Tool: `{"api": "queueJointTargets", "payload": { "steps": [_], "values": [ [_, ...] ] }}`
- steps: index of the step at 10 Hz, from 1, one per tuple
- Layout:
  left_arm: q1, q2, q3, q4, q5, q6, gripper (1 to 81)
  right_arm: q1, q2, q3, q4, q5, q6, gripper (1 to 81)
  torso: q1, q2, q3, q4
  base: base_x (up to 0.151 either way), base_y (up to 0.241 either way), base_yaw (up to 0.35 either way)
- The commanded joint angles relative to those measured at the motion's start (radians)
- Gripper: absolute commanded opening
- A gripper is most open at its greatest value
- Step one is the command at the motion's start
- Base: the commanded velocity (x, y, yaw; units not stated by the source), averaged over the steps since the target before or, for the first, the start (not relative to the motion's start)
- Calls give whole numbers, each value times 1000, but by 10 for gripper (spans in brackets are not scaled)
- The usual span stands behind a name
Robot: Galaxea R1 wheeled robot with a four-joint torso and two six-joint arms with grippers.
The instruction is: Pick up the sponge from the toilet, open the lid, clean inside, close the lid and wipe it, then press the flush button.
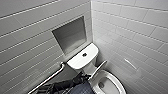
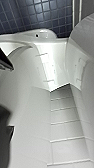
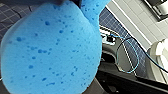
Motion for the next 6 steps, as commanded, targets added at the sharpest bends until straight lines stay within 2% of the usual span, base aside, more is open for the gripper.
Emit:
{"api": "queueJointTargets", "payload": {
  "steps": [1, 3, 4, 6],
  "values": [
    [-75, -77, 129, 35, 60, 14, 811, -12, 11, 10, -8, -77, -4, 10, 0, 0, 0, 0, 0, 0, 0],
    [-1, -133, 197, 209, 201, 25, 811, 16, 11, -2, -5, -84, 7, 10, 0, 0, 0, 0, 0, 0, 0],
    [68, -162, 229, 359, 260, 29, 811, 25, 12, -3, -5, -94, 8, 10, 0, 0, 0, 0, 0, 0, 0],
    [196, -197, 248, 567, 355, 29, 811, 24, 18, -9, -11, -96, 5, 10, 0, 0, 0, 0, 0, 0, 0]
  ]
}}
